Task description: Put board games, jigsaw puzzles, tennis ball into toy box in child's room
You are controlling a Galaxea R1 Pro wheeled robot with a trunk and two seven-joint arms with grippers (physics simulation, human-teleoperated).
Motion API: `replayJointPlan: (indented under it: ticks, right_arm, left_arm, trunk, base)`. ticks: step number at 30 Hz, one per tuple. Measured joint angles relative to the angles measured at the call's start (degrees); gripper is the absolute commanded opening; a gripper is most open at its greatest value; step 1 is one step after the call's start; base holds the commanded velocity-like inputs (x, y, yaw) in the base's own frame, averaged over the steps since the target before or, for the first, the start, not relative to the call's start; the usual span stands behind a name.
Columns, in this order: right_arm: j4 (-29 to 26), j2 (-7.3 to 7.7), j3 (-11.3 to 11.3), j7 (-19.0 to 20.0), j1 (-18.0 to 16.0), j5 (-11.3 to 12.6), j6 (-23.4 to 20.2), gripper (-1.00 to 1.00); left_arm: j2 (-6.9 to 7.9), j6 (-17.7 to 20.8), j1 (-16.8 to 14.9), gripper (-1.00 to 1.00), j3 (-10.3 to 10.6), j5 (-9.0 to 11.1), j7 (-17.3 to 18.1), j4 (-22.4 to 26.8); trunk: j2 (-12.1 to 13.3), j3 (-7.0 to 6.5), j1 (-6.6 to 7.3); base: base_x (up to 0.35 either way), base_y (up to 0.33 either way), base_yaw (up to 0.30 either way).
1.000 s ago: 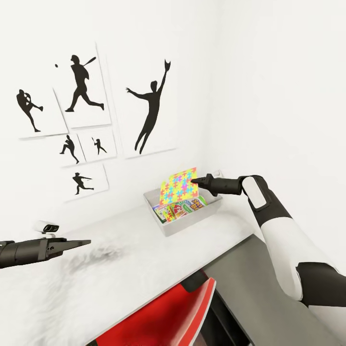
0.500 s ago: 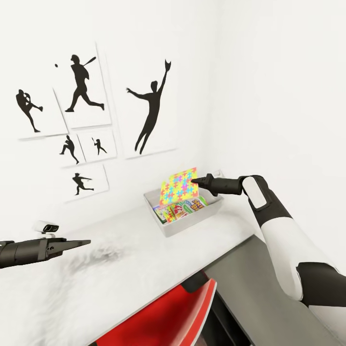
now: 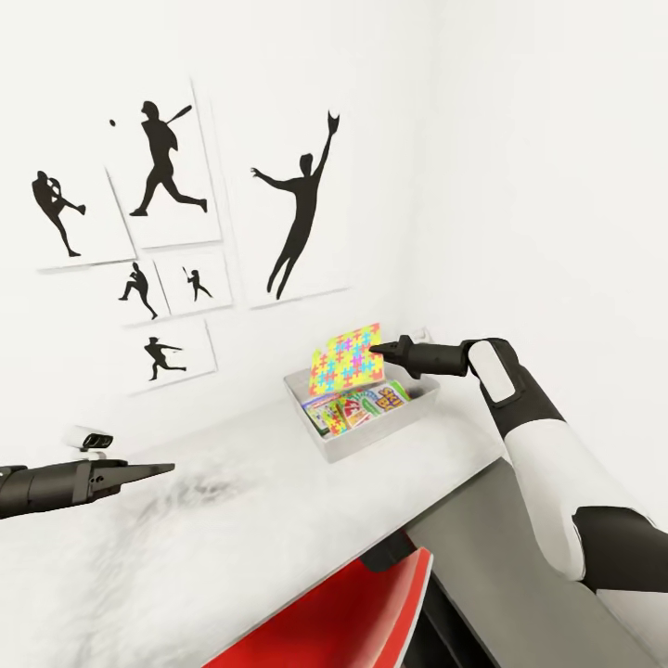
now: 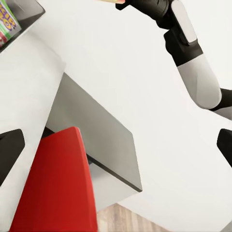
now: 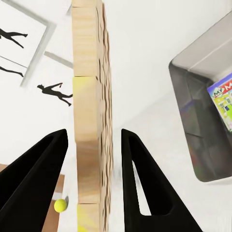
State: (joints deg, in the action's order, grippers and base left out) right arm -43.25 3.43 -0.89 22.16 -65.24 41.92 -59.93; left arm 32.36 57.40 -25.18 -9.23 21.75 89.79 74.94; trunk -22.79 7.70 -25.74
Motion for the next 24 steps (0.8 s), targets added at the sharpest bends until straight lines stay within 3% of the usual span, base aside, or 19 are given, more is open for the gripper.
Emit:
replayJointPlan:
  ticks: [24]
  right_arm:
    - [0.00,0.21,0.01,-0.05,0.00,-0.01,0.00,-1.00]
  left_arm:
    - [-0.04,0.00,0.00,1.00,-0.28,-0.11,0.00,-0.51]
  trunk:
    - [0.00,0.02,0.00]
  base:
    - [0.051,0.027,0.000]
